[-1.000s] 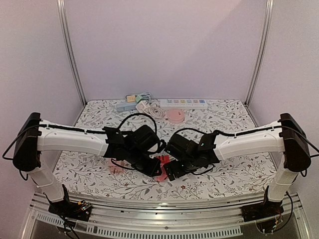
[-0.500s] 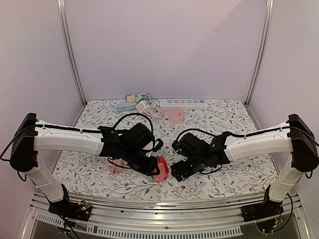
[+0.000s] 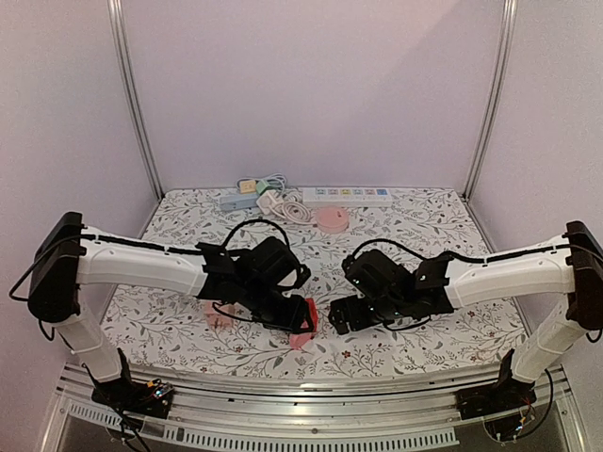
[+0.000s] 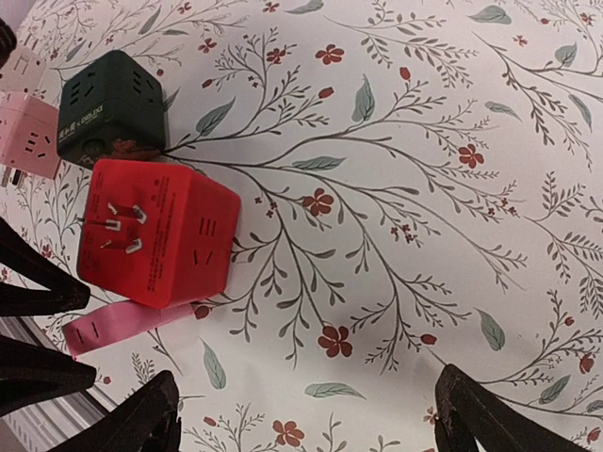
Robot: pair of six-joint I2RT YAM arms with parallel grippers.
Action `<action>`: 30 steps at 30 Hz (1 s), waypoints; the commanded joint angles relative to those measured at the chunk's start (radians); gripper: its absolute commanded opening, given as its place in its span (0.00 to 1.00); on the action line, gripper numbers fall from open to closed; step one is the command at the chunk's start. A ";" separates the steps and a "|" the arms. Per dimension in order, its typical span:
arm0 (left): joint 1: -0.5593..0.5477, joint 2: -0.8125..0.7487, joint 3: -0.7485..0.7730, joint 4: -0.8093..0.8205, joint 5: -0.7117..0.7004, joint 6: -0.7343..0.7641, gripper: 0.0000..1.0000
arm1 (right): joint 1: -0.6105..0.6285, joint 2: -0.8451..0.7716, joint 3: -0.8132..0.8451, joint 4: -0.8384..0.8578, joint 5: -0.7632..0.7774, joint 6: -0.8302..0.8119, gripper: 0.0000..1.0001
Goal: Pull the plug off the socket
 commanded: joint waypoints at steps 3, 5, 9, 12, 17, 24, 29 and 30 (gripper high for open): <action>-0.028 0.035 0.006 0.093 0.051 -0.060 0.47 | 0.002 -0.054 -0.020 -0.014 0.044 0.046 0.92; -0.039 0.041 0.010 0.098 0.053 -0.066 0.47 | 0.003 -0.062 -0.023 -0.015 0.047 0.049 0.92; -0.055 0.033 0.010 0.092 0.050 -0.079 0.47 | 0.004 -0.069 -0.026 -0.017 0.056 0.065 0.92; -0.061 0.007 -0.003 0.090 0.041 -0.089 0.48 | 0.017 -0.071 -0.023 -0.025 0.065 0.072 0.92; -0.060 -0.083 -0.039 0.035 -0.056 -0.074 0.58 | 0.061 -0.075 -0.001 -0.065 0.086 0.087 0.95; -0.025 -0.232 -0.092 -0.063 -0.172 -0.036 0.69 | 0.110 -0.050 0.054 -0.125 0.119 0.187 0.94; 0.009 -0.292 -0.115 -0.108 -0.224 -0.012 0.77 | 0.135 0.008 0.109 -0.151 0.126 0.230 0.94; 0.013 -0.303 -0.120 -0.109 -0.231 -0.008 0.80 | 0.140 0.016 0.119 -0.152 0.127 0.233 0.94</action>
